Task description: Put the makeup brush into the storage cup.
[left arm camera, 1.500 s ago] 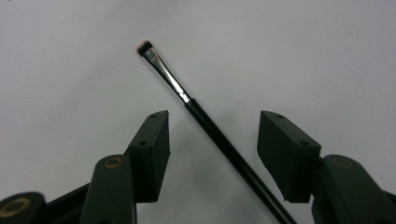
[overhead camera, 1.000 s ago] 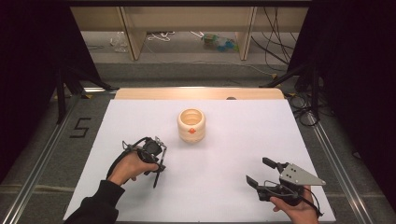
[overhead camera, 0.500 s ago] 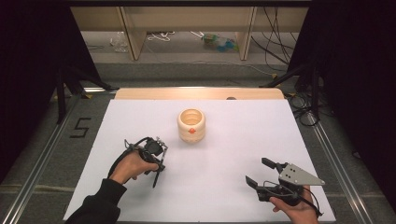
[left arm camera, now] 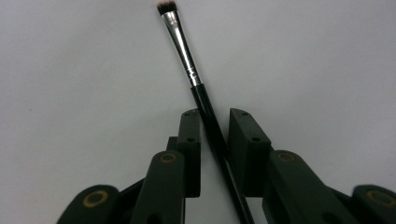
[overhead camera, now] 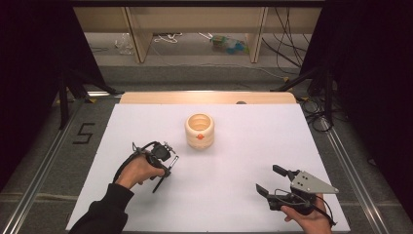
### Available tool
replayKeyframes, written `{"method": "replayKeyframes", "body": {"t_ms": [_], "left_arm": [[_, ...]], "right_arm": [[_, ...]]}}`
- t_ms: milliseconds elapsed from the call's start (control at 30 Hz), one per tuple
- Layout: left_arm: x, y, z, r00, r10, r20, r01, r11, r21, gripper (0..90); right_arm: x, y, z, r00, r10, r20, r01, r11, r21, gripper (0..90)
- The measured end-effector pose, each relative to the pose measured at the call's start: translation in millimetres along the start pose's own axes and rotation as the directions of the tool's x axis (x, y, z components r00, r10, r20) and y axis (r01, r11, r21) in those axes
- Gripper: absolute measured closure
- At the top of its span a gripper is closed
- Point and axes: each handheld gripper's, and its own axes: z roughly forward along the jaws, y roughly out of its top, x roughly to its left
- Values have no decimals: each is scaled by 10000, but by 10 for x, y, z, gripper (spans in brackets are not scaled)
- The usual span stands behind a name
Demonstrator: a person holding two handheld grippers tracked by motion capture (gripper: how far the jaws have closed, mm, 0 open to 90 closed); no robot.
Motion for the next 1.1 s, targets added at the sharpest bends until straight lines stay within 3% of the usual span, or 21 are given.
{"method": "replayKeyframes", "body": {"t_ms": [167, 333, 367, 533, 1100], "left_arm": [[14, 16, 0, 10000, 66, 6, -66, 9999, 127, 778], [37, 22, 4, 9999, -59, 124, 57, 9999, 128, 787], [37, 24, 4, 9999, -53, 118, 51, 9999, 144, 788], [17, 52, 9, 10000, 67, 7, -67, 9995, 314, 793], [21, 97, 15, 9997, 246, 58, -249, 9979, 604, 834]], "right_arm": [[-7, -3, 12, 9999, -115, 53, 116, 9998, -160, 171], [7, -3, 9, 10000, 71, -30, -71, 10000, -20, 171], [2, 7, -17, 10000, 16, -21, -15, 9996, 298, 171], [-12, 1, -3, 9997, -224, 92, 223, 9997, 126, 171], [-6, 1, -3, 9999, -148, 14, 148, 9997, 202, 171]]}}
